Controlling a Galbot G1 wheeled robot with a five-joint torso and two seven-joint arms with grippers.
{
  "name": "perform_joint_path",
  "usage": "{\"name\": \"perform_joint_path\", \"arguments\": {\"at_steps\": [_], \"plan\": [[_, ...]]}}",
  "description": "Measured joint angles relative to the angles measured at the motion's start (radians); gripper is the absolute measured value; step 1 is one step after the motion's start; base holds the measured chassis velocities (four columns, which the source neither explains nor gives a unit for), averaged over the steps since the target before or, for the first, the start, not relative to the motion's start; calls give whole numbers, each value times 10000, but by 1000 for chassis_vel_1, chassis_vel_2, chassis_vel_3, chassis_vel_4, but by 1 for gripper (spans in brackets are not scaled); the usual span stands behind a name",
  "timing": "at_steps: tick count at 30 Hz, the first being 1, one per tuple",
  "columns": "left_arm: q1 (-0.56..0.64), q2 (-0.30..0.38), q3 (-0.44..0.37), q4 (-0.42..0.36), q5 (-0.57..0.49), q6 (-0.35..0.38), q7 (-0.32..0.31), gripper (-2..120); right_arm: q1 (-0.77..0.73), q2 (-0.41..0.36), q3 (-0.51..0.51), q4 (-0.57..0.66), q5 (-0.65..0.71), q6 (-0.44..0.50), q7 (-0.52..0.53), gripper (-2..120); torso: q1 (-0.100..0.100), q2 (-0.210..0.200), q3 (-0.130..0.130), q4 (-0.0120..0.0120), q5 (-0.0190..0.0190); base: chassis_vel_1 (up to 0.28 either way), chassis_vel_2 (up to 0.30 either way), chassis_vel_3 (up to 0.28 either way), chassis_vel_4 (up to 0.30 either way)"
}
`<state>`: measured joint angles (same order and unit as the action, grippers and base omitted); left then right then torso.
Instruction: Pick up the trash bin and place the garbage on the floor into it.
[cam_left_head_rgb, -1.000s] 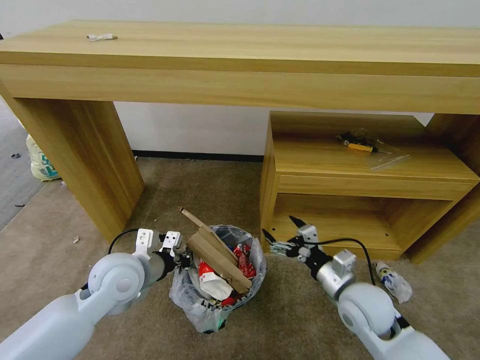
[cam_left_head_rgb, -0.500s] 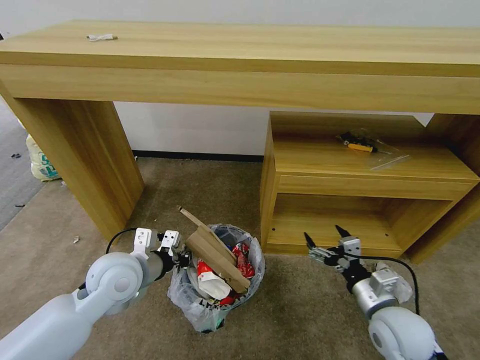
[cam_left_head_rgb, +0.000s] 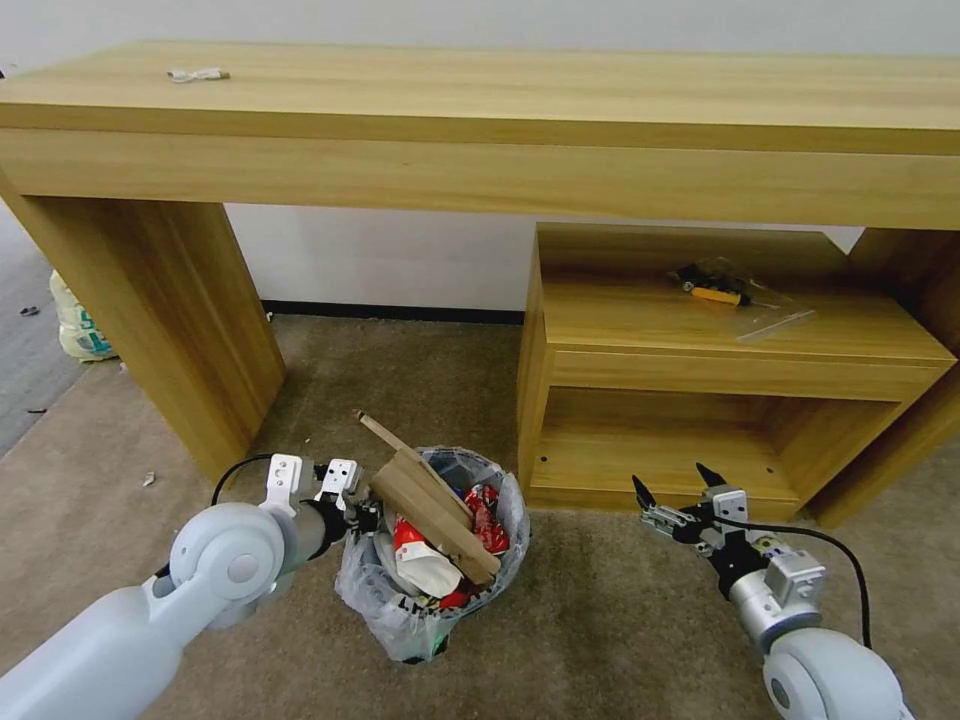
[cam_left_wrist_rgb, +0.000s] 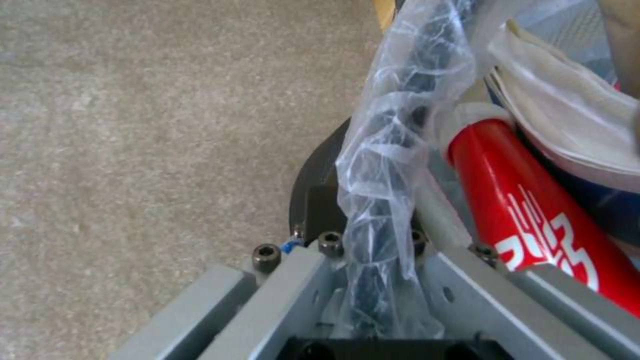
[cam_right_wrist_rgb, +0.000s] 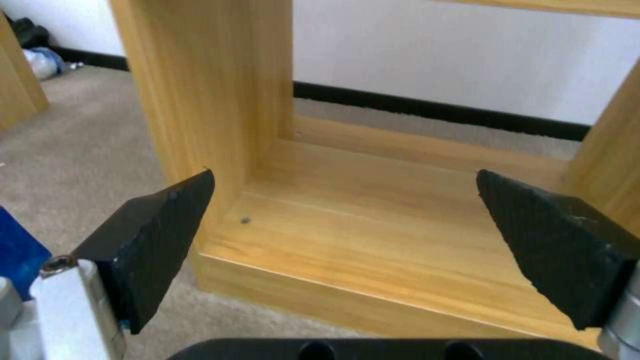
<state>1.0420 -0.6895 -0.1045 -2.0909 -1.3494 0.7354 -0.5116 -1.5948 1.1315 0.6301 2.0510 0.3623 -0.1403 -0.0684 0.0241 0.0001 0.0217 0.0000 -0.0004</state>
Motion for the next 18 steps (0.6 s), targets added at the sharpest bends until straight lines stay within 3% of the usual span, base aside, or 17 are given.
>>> {"name": "perform_joint_path", "arguments": {"at_steps": [18], "plan": [[20, -40, 74, -14, -2, 0, 9, 0, -311, -107, 441, -311, 221, 42, -189, 100, 1, -1, 0, -1, -3, -92, -95, 93, 91]]}}
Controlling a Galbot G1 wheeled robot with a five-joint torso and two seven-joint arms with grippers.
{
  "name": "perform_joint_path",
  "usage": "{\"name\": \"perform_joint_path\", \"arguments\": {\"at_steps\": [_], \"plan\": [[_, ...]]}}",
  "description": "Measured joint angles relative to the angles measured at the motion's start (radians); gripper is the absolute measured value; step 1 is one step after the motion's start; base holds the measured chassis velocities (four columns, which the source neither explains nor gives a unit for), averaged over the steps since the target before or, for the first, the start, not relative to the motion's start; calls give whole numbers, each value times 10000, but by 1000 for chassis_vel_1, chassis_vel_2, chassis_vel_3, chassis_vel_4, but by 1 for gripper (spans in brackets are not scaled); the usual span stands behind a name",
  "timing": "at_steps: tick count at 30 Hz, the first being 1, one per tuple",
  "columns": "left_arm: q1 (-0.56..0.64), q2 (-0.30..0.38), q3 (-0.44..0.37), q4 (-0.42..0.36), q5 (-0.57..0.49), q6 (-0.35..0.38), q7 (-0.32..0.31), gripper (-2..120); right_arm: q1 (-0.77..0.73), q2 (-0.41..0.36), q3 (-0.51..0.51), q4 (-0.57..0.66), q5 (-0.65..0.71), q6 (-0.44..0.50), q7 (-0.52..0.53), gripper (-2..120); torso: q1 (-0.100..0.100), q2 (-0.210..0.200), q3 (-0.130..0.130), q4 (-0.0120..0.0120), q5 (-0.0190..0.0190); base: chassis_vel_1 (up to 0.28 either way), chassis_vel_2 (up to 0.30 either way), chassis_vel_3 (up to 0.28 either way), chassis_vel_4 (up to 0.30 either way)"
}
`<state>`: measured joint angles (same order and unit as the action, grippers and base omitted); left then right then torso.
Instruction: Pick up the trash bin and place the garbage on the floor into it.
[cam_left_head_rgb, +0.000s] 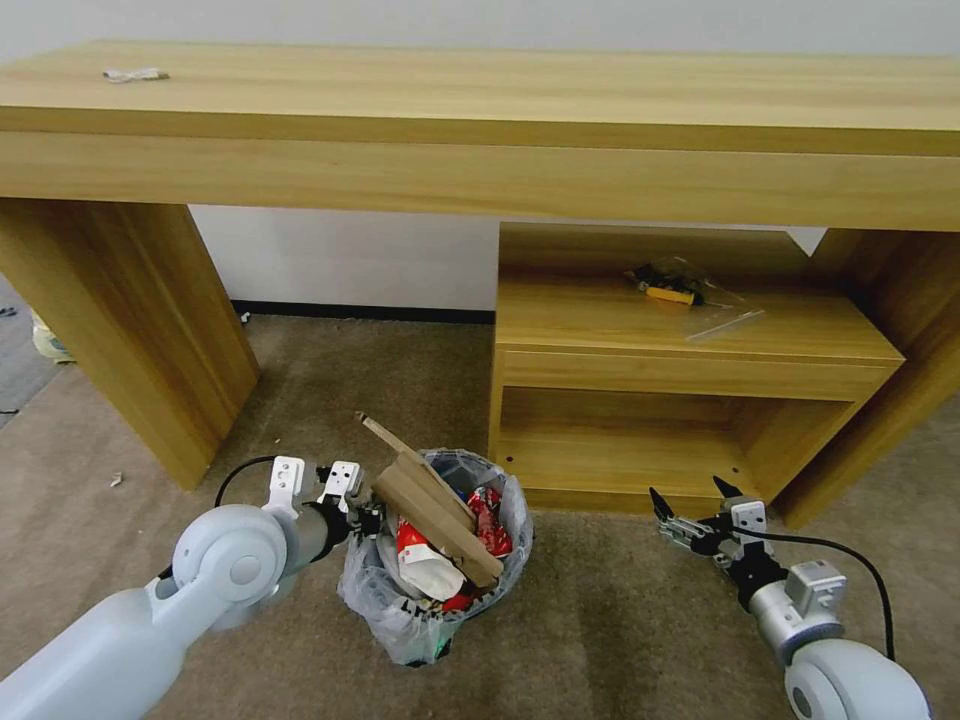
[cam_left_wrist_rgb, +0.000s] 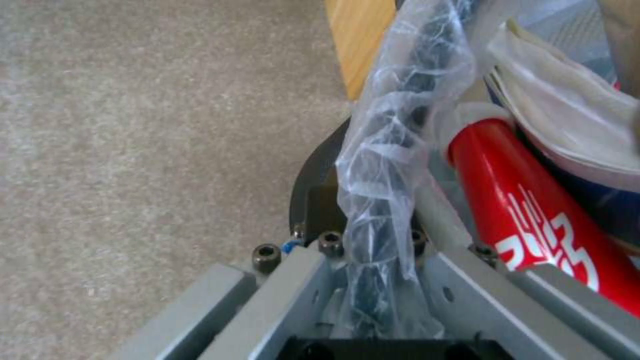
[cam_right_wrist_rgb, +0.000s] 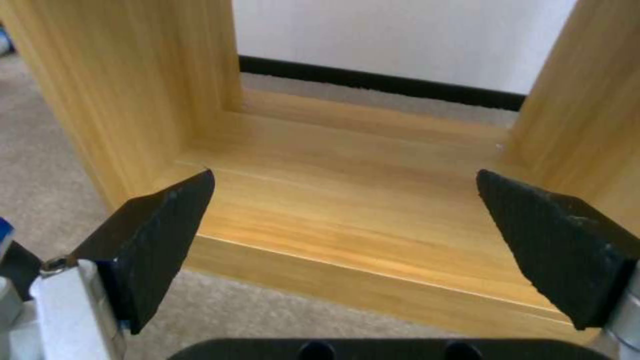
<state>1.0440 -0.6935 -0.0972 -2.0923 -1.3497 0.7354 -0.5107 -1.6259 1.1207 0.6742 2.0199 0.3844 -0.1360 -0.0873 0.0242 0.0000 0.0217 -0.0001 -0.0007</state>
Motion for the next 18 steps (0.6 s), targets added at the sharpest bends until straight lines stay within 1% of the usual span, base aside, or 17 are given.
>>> {"name": "perform_joint_path", "arguments": {"at_steps": [6, 14, 18], "plan": [[5, 5, 2, -24, 0, 0, -6, 0, -82, 11, 58, -25, 15, 1, -93, 100, -1, 0, 0, 0, 2, -94, -105, 111, 103], [30, 2, 12, -60, -2, 0, -14, 0, -111, 21, 84, -146, 39, 111, -98, 100, 0, 0, 1, 0, 3, -126, -121, 120, 128], [60, 2, 13, -82, 1, 0, -26, 0, -53, -10, 53, -515, 432, 141, -17, 100, -1, 0, 0, 0, 2, -102, -123, 96, 119]]}}
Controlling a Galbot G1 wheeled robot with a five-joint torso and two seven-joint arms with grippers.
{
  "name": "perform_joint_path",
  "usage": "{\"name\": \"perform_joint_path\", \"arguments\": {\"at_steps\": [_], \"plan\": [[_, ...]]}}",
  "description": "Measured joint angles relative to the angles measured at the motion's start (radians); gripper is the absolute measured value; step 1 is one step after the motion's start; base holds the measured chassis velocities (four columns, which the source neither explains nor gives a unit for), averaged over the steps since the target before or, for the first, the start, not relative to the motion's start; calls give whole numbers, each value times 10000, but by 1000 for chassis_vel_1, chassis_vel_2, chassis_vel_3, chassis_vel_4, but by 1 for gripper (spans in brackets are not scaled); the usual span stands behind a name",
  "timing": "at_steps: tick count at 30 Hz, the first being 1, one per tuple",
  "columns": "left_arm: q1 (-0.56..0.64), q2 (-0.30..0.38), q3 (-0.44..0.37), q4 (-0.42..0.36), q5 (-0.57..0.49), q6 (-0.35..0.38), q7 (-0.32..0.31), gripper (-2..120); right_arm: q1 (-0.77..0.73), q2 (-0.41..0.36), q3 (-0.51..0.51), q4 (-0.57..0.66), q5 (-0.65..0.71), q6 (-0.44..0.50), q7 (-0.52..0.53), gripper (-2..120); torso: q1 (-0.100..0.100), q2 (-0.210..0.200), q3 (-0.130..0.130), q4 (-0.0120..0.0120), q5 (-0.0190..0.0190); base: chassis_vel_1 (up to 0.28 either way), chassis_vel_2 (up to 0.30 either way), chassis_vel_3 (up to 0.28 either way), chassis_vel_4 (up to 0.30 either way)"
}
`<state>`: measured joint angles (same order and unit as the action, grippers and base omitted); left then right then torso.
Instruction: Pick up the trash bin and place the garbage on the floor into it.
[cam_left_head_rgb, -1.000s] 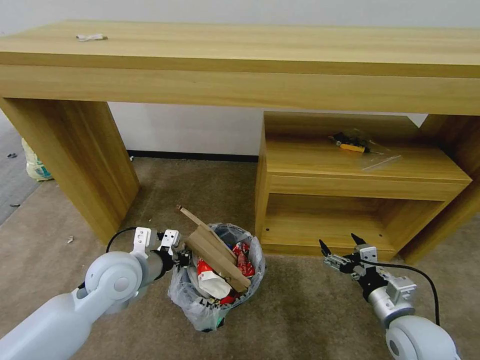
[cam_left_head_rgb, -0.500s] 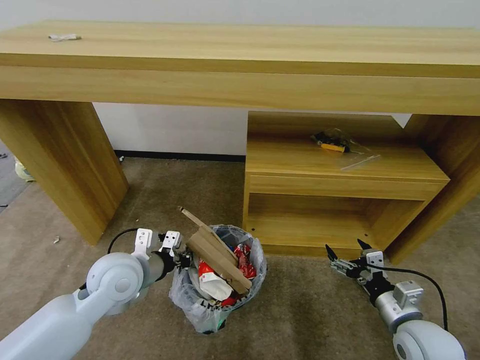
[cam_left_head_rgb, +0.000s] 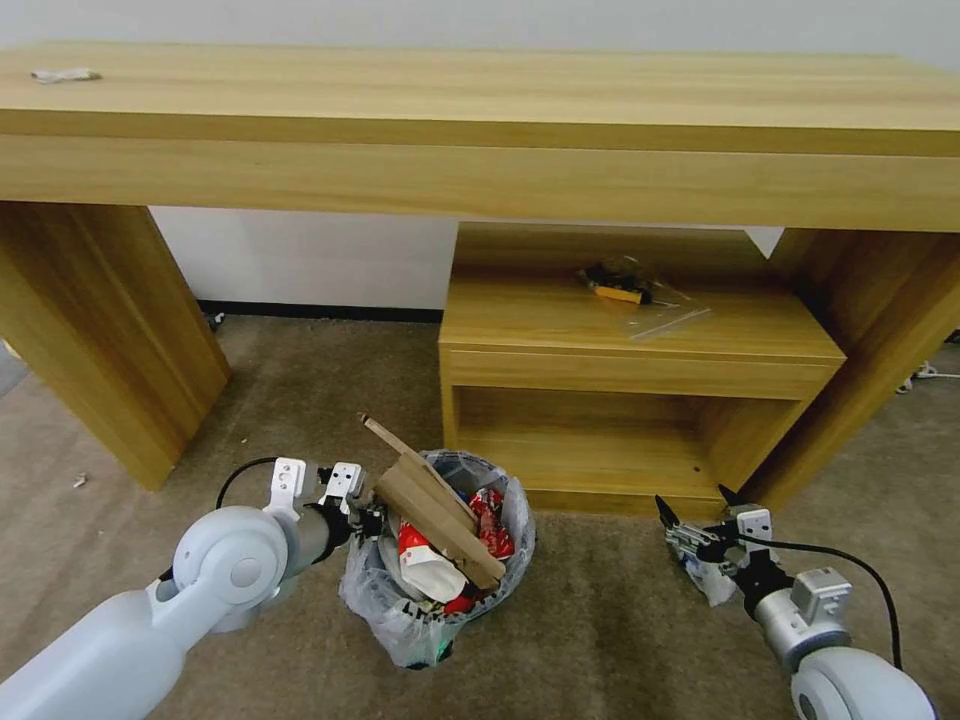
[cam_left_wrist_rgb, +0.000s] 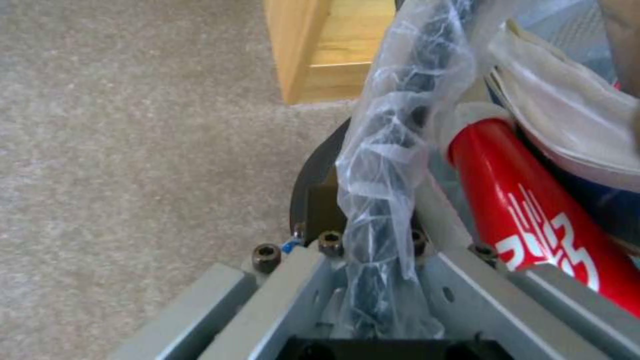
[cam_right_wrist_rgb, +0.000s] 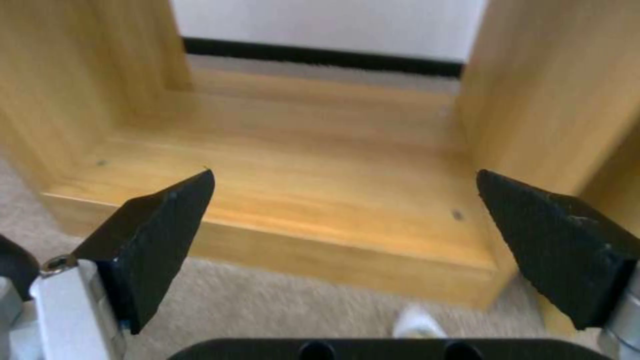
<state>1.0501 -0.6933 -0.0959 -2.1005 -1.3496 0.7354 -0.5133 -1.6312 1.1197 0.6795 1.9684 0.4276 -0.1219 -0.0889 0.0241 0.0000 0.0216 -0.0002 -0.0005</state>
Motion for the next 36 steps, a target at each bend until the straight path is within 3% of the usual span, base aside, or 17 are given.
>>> {"name": "perform_joint_path", "arguments": {"at_steps": [10, 12, 16, 25, 33, 36], "plan": [[71, 46, -47, -122, 5, 0, -30, 0, 658, -349, 168, -2142, 953, -354, -163, 100, 0, -1, 1, 1, -1, -24, -28, 34, 25], [80, 72, -33, -157, 6, 0, -48, 0, 1387, -529, -38, -3969, 1205, -592, -477, 100, 0, -1, 1, 1, 2, 0, 0, 0, 0], [80, 78, 4, -168, 6, 0, -54, 0, 2009, -551, -359, -5117, 1364, -666, -621, 100, 1, 0, 1, 0, 2, 0, 0, 0, 0], [80, 47, 53, -164, 10, 0, -86, 0, 3161, -435, -1079, -6639, 1348, -707, -1032, 98, 1, -1, 1, 1, 2, 0, 0, 0, 0], [38, -12, 54, -110, -9, 0, -236, 0, 4147, -308, -1739, -7759, 1111, -755, -1079, 72, 1, -1, 1, 3, 0, 0, 0, 0, 0], [40, -3, 29, -140, -40, 0, -268, 0, 4228, -307, -1846, -7904, 1049, -739, -1015, 58, 1, 0, 1, 0, 0, 0, 0, 0, 0]]}}
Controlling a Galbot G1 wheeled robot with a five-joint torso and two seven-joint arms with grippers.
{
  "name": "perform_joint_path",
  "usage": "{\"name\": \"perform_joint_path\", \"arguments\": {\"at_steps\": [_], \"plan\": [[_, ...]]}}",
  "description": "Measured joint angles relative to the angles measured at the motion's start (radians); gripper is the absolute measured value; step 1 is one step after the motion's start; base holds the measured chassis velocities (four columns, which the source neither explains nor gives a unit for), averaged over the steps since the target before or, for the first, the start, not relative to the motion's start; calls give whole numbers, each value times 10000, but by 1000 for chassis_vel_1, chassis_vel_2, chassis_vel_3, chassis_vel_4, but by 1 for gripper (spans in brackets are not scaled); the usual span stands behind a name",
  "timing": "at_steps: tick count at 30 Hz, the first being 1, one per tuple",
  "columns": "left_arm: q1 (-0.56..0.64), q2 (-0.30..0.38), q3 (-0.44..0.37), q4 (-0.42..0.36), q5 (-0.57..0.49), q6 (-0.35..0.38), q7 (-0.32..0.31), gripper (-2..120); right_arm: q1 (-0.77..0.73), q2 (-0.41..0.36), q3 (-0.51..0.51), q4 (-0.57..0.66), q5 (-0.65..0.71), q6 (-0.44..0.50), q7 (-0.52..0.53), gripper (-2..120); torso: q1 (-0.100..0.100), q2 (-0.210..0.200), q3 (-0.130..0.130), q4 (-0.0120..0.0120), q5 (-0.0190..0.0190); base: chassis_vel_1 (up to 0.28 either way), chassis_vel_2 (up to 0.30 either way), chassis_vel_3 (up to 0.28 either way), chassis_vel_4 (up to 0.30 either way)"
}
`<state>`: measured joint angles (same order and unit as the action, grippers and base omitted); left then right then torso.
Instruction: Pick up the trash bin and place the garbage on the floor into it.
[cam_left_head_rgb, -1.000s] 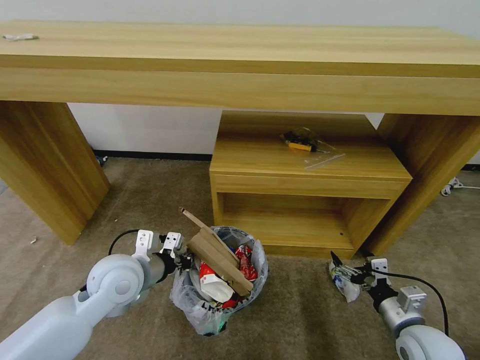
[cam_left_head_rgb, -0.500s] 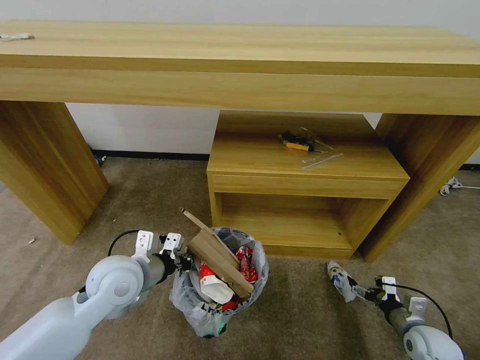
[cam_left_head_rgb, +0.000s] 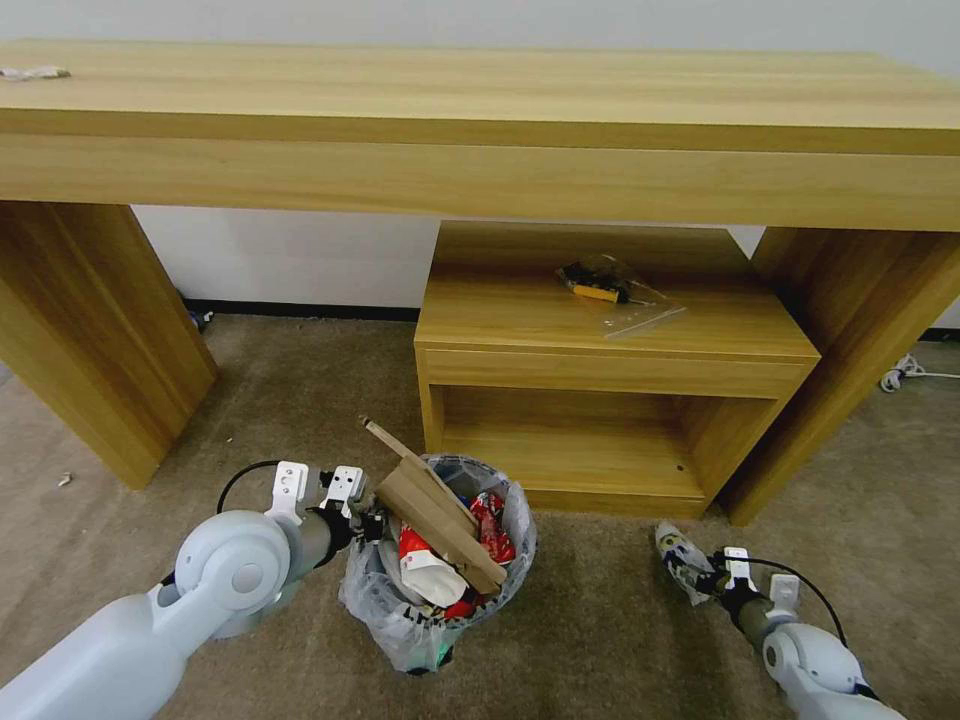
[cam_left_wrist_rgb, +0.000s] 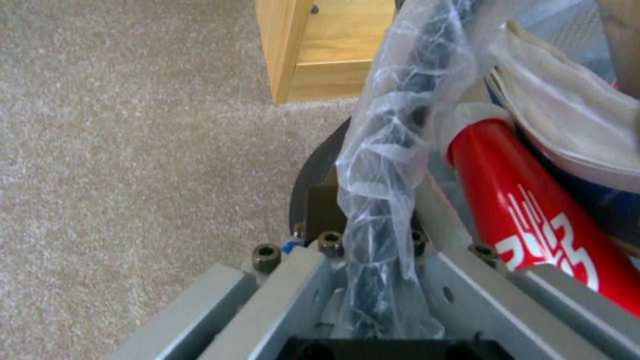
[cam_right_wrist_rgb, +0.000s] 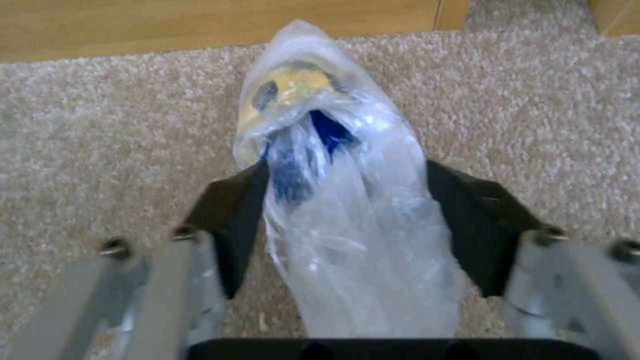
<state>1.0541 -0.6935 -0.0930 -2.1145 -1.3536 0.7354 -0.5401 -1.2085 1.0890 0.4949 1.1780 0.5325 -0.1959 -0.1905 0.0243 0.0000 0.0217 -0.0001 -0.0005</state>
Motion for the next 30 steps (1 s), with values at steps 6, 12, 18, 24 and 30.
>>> {"name": "perform_joint_path", "arguments": {"at_steps": [6, 12, 18, 24, 30], "plan": [[-35, 2, -5, -1, -40, 0, -119, 0, -79, 27, 9, 43, -16, 105, 105, 37, 0, 0, 0, 0, -1, 0, 0, 0, 0], [-85, 2, 2, 2, -137, 0, -352, 0, -180, 65, 70, 303, -37, 222, 235, 14, 0, 0, 0, 0, 0, 0, 0, 0, 0], [-74, 60, -26, -79, -269, 0, -544, 0, -530, 41, 311, 1288, -179, 232, 250, 0, 0, 0, 0, 0, 2, 0, 0, 0, 0], [-50, 143, -50, -136, -324, 0, -563, 0, -1485, -250, 674, 3539, -130, 107, 237, 0, -1, 0, 0, -2, 1, 0, 0, 0, 0], [-70, 148, -44, -148, -332, 0, -543, 0, -1990, -546, 782, 5402, -165, 177, 116, 0, 0, 0, -1, 0, -1, 0, 0, 0, 0]]}}
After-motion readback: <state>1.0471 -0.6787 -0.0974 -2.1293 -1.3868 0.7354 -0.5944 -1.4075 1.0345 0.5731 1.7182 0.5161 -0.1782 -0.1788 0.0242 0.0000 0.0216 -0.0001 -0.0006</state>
